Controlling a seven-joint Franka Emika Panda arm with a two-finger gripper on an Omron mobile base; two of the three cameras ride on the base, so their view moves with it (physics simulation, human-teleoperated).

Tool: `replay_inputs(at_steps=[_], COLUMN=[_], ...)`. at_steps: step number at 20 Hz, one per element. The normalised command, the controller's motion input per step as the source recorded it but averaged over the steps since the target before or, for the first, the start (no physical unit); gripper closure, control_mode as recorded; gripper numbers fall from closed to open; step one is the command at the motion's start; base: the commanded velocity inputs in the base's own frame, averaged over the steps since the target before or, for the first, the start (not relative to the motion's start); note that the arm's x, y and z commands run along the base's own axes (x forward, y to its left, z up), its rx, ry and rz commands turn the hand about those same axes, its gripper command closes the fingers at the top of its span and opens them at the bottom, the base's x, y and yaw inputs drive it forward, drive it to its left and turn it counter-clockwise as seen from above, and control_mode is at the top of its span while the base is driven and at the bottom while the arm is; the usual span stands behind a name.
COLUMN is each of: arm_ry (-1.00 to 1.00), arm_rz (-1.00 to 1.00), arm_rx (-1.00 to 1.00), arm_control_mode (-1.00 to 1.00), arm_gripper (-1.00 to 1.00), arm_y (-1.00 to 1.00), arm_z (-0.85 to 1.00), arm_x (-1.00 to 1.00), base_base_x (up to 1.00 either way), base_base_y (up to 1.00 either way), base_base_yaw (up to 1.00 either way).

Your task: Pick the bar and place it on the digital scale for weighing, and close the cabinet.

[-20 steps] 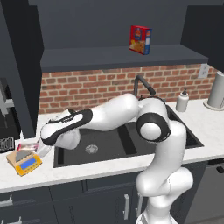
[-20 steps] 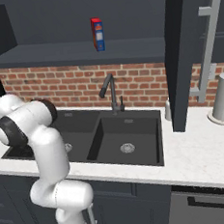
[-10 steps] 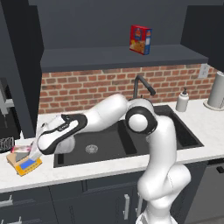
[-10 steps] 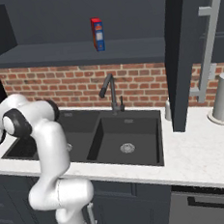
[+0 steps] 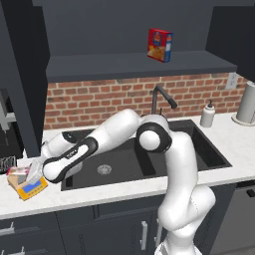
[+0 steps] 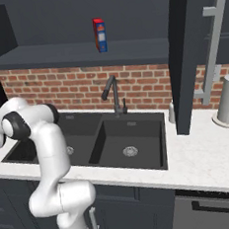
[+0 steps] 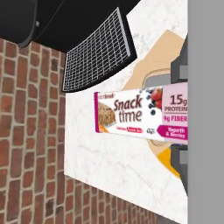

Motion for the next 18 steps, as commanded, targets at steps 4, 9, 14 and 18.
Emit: replay_inputs(at_steps=[4, 9, 14, 18], arm_ry=[0.05, 0.05, 0.06, 0.09], arm_rz=[0.0, 0.0, 0.0, 0.0], arm_rx=[0.0, 0.0, 0.0, 0.0], arm_control_mode=[-1.0, -1.0, -1.0, -1.0], arm_gripper=[1.0, 1.0, 1.0, 1.0], arm_y=[0.0, 0.06, 0.0, -0.03], arm_z=[-0.14, -0.13, -0.15, -0.22], arm_x=[0.1, 0.21, 0.2, 0.09], base_base_x=[0.0, 0.0, 0.0, 0.0], base_base_y=[0.0, 0.0, 0.0, 0.0], base_base_yaw=[0.0, 0.0, 0.0, 0.0])
